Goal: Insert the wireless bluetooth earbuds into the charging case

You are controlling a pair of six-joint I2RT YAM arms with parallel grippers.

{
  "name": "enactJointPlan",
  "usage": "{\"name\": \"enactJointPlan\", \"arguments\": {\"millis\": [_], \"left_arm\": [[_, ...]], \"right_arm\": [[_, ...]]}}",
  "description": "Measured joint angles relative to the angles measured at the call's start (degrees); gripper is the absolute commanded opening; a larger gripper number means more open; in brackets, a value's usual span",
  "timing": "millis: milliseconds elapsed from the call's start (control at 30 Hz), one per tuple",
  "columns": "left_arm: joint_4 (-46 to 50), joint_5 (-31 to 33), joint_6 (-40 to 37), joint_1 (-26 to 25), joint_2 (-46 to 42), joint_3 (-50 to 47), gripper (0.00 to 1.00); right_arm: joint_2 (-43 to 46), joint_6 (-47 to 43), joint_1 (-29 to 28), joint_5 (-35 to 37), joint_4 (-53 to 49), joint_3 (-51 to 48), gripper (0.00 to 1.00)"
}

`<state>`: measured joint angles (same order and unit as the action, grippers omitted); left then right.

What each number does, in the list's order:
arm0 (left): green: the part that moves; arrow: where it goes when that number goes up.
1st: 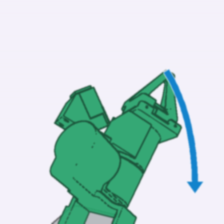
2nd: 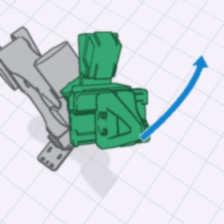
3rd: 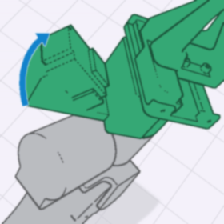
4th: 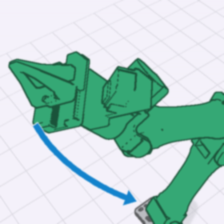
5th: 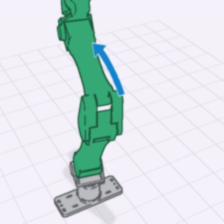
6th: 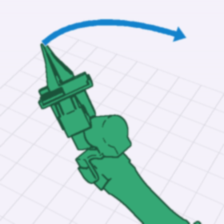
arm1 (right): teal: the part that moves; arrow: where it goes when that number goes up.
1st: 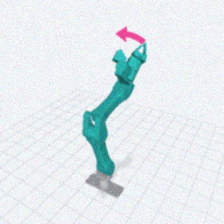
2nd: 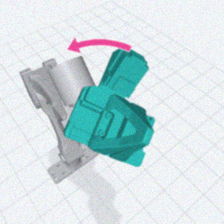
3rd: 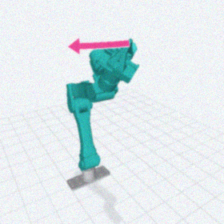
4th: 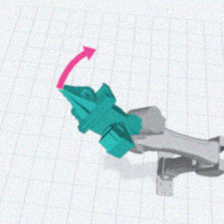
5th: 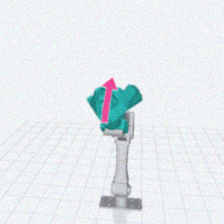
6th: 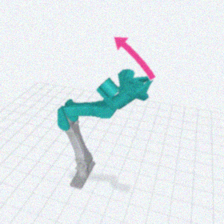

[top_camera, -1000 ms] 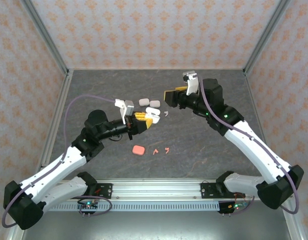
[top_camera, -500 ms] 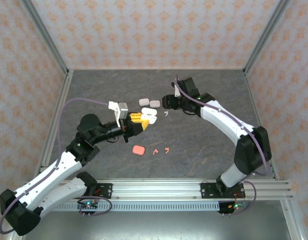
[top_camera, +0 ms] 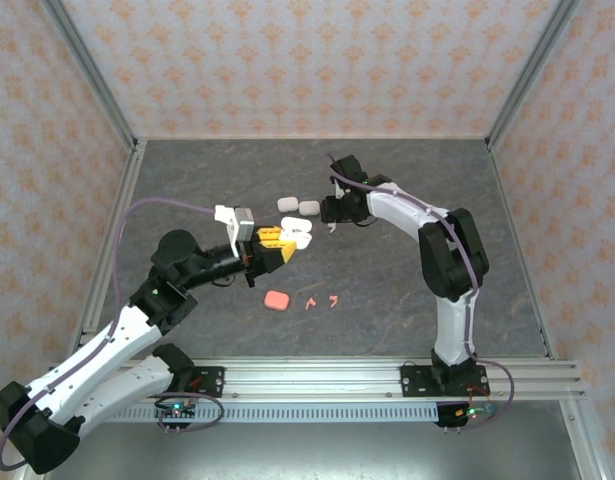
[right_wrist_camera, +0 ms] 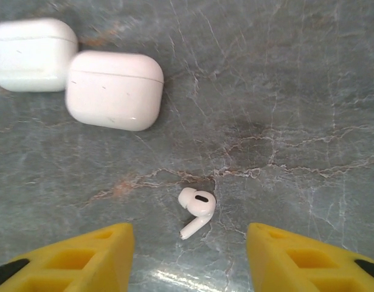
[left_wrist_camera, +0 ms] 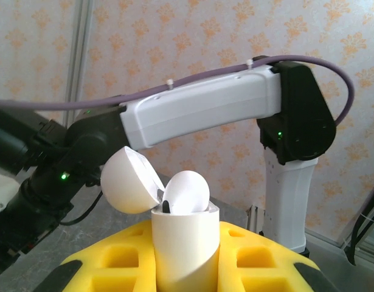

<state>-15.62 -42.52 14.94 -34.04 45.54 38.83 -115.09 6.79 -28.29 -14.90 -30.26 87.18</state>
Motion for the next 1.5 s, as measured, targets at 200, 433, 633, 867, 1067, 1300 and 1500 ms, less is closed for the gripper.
{"name": "enactJointPlan", "arguments": {"millis": [200, 433, 633, 867, 1067, 1300, 1500], "left_arm": [[0.2, 0.2, -0.1, 0.0, -0.2, 0.0, 0.0], [0.9, 0.5, -0.1, 0.0, -0.8, 0.0, 0.0], [1.2, 1.0, -0.1, 0.0, -0.9, 0.0, 0.0], [1.3, 1.0, -0.5, 0.0, -0.9, 0.0, 0.0], [1.3, 1.1, -0.5, 0.0, -0.9, 0.0, 0.0], [1.3, 1.6, -0.4, 0.0, -0.9, -0.1, 0.0], [0.0, 1.7, 0.8, 0.0, -0.5, -1.3, 0.0]], "right_arm": [[-3.9, -0.2, 0.0, -0.1, -1.5, 2.5, 0.46], [-7.4, -0.4, 0.0, -0.3, -2.6, 5.6, 0.41], [-8.6, -0.7, 0.0, -0.6, -3.4, 6.2, 0.34], [-9.6, -1.0, 0.3, -1.8, -3.5, 6.6, 0.25], [-9.6, -1.0, 0.4, -2.7, -3.4, 6.6, 0.21], [-5.8, -1.8, 0.3, -3.1, -3.0, 2.5, 0.21], [5.2, -3.3, 0.3, -3.6, -0.5, -3.8, 0.2]]}}
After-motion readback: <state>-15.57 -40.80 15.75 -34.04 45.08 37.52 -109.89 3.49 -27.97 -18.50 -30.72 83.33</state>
